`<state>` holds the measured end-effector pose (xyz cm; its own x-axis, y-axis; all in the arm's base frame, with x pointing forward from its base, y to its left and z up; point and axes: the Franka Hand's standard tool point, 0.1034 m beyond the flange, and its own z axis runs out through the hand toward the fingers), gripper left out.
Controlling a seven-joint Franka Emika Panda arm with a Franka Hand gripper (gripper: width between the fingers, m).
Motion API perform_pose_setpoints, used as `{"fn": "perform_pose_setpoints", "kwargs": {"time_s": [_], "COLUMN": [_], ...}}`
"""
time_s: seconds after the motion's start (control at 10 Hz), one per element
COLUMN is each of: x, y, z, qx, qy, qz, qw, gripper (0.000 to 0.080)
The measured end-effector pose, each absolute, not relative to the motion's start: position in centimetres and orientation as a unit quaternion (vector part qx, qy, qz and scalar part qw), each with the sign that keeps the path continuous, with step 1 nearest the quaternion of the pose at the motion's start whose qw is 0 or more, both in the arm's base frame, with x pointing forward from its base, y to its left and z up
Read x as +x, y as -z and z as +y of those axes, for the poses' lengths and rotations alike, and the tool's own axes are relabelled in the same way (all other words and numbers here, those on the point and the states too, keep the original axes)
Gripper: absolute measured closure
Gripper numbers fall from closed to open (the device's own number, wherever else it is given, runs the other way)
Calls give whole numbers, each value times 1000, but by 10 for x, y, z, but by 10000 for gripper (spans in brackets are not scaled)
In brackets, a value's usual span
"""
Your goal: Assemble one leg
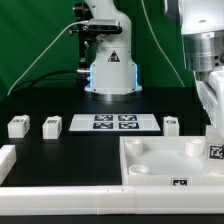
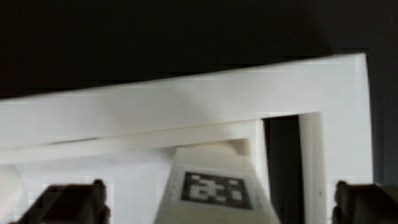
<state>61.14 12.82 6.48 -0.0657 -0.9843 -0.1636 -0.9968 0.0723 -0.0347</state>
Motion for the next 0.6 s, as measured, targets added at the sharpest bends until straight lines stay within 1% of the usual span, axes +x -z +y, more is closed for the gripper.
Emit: {"fn": "perform_pose_setpoints", "kwargs": {"time_s": [0.2,0.4,0.6], "x": [611,610,610], "y": [-64,-63,-63], "z": [128,126,125], "qx": [-769,-858,-902], "qy": [-34,-22,-14], "qz": [634,506,423], "qw": [77,79,81], "gripper": [152,151,151]}}
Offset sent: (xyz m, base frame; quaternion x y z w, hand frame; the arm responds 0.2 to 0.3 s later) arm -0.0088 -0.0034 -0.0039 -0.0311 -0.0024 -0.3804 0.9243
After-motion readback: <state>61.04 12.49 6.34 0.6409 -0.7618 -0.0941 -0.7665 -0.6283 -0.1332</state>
